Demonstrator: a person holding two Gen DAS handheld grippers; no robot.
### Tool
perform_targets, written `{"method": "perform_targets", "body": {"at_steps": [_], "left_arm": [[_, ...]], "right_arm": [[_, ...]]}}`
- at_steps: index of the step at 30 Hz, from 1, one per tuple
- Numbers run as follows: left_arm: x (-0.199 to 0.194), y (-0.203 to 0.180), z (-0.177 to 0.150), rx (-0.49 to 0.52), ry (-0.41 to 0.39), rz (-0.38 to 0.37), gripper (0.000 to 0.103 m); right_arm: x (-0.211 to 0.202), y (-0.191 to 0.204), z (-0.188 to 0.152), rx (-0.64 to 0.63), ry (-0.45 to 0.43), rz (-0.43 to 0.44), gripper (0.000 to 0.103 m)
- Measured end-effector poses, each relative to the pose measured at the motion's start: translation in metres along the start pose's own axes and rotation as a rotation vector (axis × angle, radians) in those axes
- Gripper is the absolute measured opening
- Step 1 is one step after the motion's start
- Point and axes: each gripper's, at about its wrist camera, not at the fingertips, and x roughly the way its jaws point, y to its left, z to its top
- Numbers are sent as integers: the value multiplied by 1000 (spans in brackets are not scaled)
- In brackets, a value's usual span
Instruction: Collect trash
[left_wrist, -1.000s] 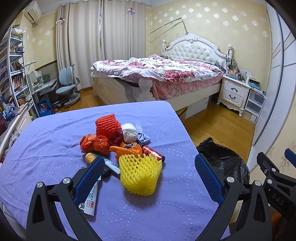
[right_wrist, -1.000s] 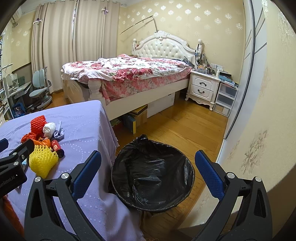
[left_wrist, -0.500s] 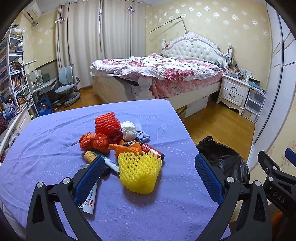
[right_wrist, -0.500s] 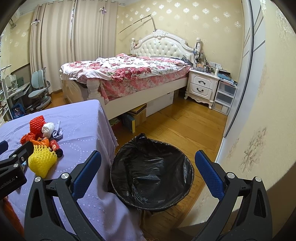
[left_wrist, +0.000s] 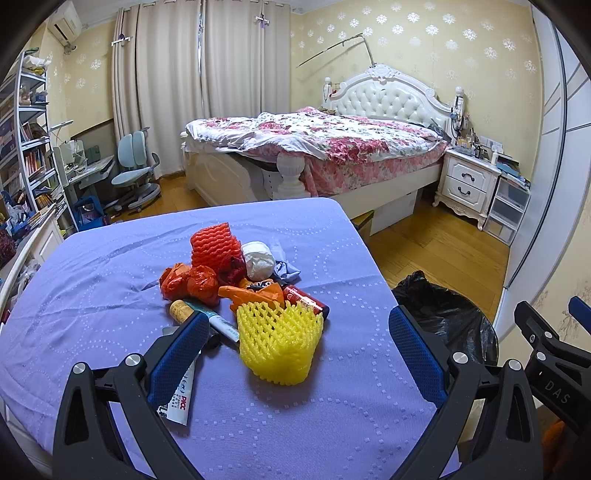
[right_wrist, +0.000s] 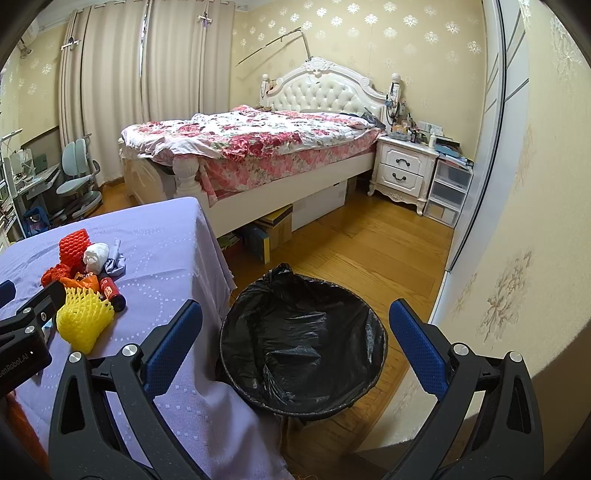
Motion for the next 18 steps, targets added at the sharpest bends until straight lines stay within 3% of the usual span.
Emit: {"method": "perform_targets", "body": {"at_steps": [18], "left_arm": [[3,12,-10,0,22,6,97]], "right_arm": [[6,7,-7,-8,36,16,99]]}}
